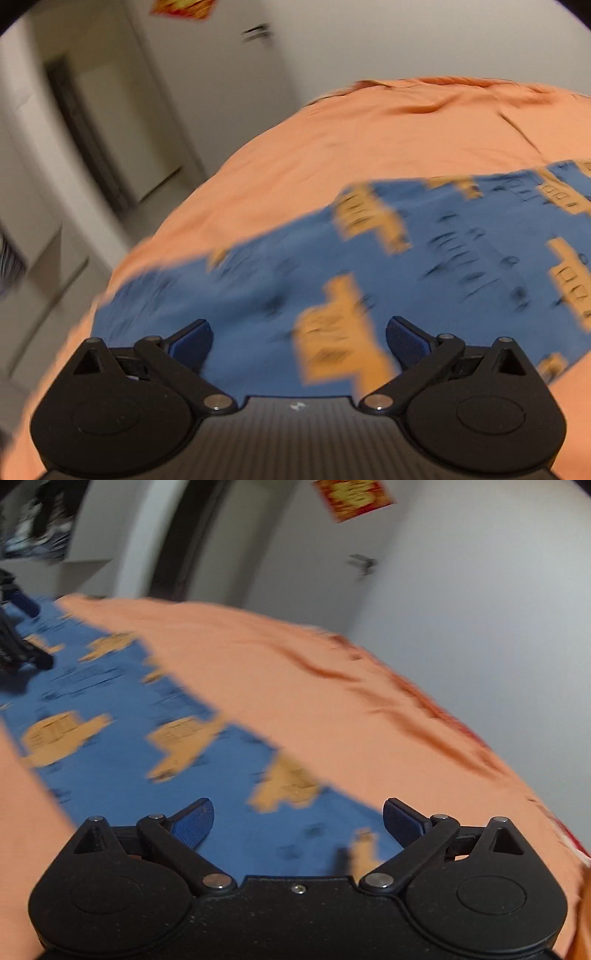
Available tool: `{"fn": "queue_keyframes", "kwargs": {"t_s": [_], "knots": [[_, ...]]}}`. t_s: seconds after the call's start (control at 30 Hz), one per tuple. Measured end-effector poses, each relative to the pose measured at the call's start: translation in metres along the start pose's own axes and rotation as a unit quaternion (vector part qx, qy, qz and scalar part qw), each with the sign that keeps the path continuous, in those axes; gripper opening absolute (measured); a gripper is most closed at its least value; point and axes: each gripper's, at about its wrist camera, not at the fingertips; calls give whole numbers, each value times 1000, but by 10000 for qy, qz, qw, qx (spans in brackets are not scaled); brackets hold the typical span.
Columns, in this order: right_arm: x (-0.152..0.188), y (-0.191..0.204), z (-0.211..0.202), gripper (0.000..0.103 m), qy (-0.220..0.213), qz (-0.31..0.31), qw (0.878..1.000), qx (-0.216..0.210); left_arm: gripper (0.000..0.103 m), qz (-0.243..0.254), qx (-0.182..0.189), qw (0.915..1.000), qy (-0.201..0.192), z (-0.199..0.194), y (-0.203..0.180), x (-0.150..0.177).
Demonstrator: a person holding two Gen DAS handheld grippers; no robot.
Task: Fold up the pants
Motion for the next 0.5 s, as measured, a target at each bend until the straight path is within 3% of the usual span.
{"fn": "queue_keyframes", "kwargs": {"t_s": [0.07, 0.13, 0.2, 0.27, 0.3, 0.37, 0.47, 0.5], "knots": [[6, 17, -2, 100, 158, -263, 9995, 70, 103, -634, -47, 9977, 227, -5, 32, -2], [11, 7, -5, 102, 248, -116, 9993, 265, 103, -1281, -253, 9909, 339, -13, 64, -4], [14, -16, 1, 102, 537, 310, 9971, 434, 103, -1973, -311, 9797, 189, -23, 93, -2], [14, -23, -9, 100, 599, 527, 9952, 564, 103, -2312, -160, 9727, -85, -29, 110, -3], [7, -21, -13, 99, 510, 551, 9958, 518, 103, -2364, -145, 9713, -240, -29, 114, -6], [-12, -12, -10, 99, 226, 616, 9975, 279, 103, -2203, -472, 9738, -317, -13, 114, -17], [-53, 11, 18, 100, -16, 565, 9978, -353, 103, -1588, -1265, 9792, -10, 28, 117, -21], [-68, 20, 31, 100, -79, 482, 9974, -521, 103, -1536, -1305, 9794, 60, 38, 122, -17]]}}
Point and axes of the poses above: each gripper's, at about its wrist camera, not at the fingertips, and z roughly the way its jaws point, y to its left, x to its underside, and after that the axes turned 12 degrees about -z, right-handed
